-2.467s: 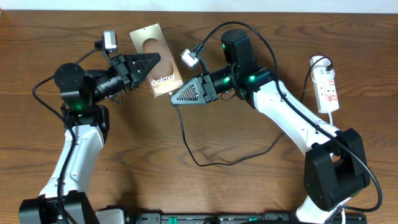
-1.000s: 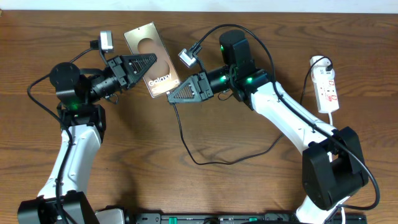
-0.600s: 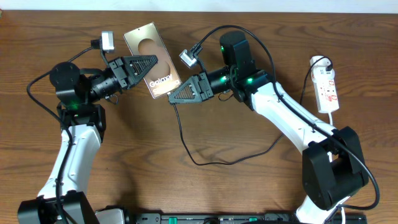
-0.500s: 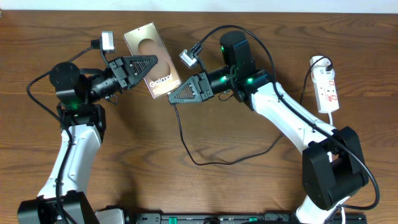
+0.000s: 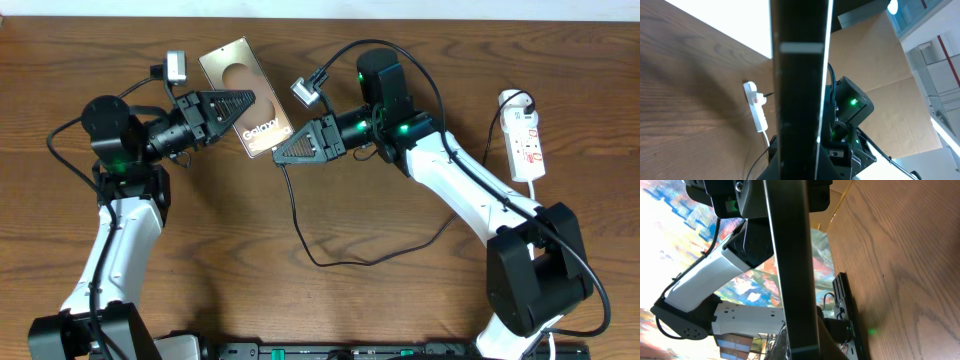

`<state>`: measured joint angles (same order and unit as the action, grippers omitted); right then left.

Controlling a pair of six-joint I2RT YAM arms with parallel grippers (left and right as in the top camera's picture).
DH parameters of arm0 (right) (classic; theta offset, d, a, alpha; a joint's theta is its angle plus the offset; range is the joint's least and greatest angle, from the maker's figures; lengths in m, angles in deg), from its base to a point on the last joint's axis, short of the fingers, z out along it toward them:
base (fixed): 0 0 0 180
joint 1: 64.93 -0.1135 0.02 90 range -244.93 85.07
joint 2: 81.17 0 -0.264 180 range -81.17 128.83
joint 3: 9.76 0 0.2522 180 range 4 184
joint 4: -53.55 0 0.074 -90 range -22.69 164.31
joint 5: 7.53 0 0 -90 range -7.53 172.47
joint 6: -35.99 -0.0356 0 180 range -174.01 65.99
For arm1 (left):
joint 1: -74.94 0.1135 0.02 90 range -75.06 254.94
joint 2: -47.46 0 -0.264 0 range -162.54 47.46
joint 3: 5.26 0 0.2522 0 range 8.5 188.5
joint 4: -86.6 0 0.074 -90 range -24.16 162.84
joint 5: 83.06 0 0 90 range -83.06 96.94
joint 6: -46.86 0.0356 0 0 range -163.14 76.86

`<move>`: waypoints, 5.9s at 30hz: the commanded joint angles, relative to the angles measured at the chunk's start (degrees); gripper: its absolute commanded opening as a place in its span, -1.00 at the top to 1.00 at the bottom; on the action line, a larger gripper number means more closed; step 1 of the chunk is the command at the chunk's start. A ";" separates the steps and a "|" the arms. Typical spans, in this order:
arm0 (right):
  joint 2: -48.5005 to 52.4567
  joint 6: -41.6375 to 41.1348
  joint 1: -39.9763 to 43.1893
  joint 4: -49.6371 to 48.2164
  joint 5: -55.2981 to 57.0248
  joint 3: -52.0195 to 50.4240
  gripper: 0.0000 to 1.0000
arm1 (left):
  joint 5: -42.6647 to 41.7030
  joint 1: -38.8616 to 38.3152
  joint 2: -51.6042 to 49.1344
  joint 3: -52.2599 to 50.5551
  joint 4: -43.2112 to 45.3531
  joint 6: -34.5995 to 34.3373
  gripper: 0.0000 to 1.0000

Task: Plug charger to phone and switch on socket

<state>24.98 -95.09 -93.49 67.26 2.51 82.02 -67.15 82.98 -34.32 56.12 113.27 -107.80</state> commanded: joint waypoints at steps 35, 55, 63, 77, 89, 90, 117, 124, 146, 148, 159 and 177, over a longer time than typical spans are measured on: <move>-0.28 18.12 4.61 12.00 -4.59 2.32 -0.27 | -9.09 -1.46 -0.63 -0.50 -0.74 1.18 0.86; -6.38 49.62 -1.46 38.32 9.75 2.32 0.00 | -6.86 -1.46 -0.63 -0.50 -0.76 -1.31 0.86; -6.38 46.90 -3.39 33.62 9.81 2.32 0.55 | -6.86 -1.46 -0.63 -0.50 -0.74 -3.15 0.86; -6.38 39.74 -3.26 28.39 9.99 2.32 0.98 | -6.88 -1.46 -0.63 -0.50 -0.72 -1.79 0.86; -6.38 31.87 -0.94 25.53 8.48 2.32 0.98 | -10.40 -1.46 -0.63 -0.50 0.37 4.50 0.86; -6.38 31.87 -0.74 25.49 8.28 2.32 0.98 | -10.73 -1.46 -0.63 -0.50 1.01 4.48 0.86; -6.38 26.49 -0.24 17.79 10.69 2.32 0.05 | -15.34 -1.46 -0.63 -0.50 3.56 3.93 0.86; -6.38 29.57 2.08 22.12 10.40 2.32 -0.99 | -13.97 -1.18 -0.63 -0.50 3.58 3.72 0.86; -6.38 30.84 0.81 16.94 7.26 2.32 0.45 | -15.21 -4.11 -0.63 -0.52 1.86 2.51 0.85; -6.38 30.84 0.81 16.72 8.31 2.32 0.63 | -15.21 -4.11 -0.63 -0.52 1.86 2.51 0.86; -6.38 30.82 1.22 16.31 9.14 2.32 0.98 | -13.68 -4.09 -0.63 -0.52 1.95 3.19 -0.03; -5.88 33.77 7.61 44.74 40.00 2.27 0.98 | 0.76 9.53 -1.51 -0.52 -4.50 10.54 -0.40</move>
<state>19.60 -64.99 -85.90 108.94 31.93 83.75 -70.03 91.04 -35.48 55.66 112.94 -102.44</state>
